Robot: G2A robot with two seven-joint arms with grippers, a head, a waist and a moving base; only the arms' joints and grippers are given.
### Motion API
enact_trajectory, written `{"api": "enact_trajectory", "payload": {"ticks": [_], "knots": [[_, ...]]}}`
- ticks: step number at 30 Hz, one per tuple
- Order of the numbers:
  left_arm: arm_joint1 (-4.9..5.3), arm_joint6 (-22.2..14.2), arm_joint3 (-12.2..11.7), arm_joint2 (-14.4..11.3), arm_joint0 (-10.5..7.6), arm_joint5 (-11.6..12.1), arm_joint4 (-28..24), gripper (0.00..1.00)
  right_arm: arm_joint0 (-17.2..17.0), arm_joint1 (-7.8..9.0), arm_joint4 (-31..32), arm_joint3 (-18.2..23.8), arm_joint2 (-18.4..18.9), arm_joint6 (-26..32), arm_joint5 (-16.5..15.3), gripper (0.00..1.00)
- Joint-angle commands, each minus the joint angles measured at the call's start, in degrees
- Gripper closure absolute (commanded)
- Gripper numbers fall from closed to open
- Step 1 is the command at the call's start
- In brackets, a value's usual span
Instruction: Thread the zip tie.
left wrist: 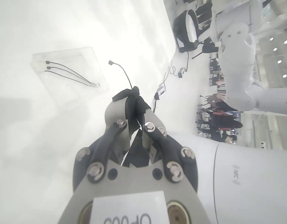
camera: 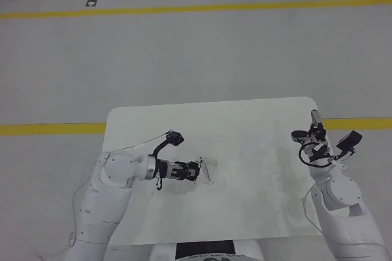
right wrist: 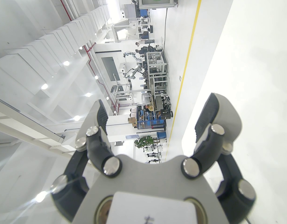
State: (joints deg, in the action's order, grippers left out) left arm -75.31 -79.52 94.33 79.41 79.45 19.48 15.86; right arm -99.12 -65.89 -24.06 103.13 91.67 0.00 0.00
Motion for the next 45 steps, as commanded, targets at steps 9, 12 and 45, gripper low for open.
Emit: {"api": "enact_trajectory", "payload": {"ticks": [9, 12, 45], "knots": [[6.22, -0.1, -2.8, 0.6, 0.34, 0.0, -15.3, 1.0, 0.0, 0.0, 0.0, 0.0, 0.0, 0.0, 0.0, 0.0], [8.37, -0.1, -3.8, -0.5, -0.01, 0.0, -21.3, 1.0, 0.0, 0.0, 0.0, 0.0, 0.0, 0.0, 0.0, 0.0], [15.37, -0.1, -16.2, -10.0, -3.79, 0.0, -62.5, 1.0, 0.0, 0.0, 0.0, 0.0, 0.0, 0.0, 0.0, 0.0]]}}
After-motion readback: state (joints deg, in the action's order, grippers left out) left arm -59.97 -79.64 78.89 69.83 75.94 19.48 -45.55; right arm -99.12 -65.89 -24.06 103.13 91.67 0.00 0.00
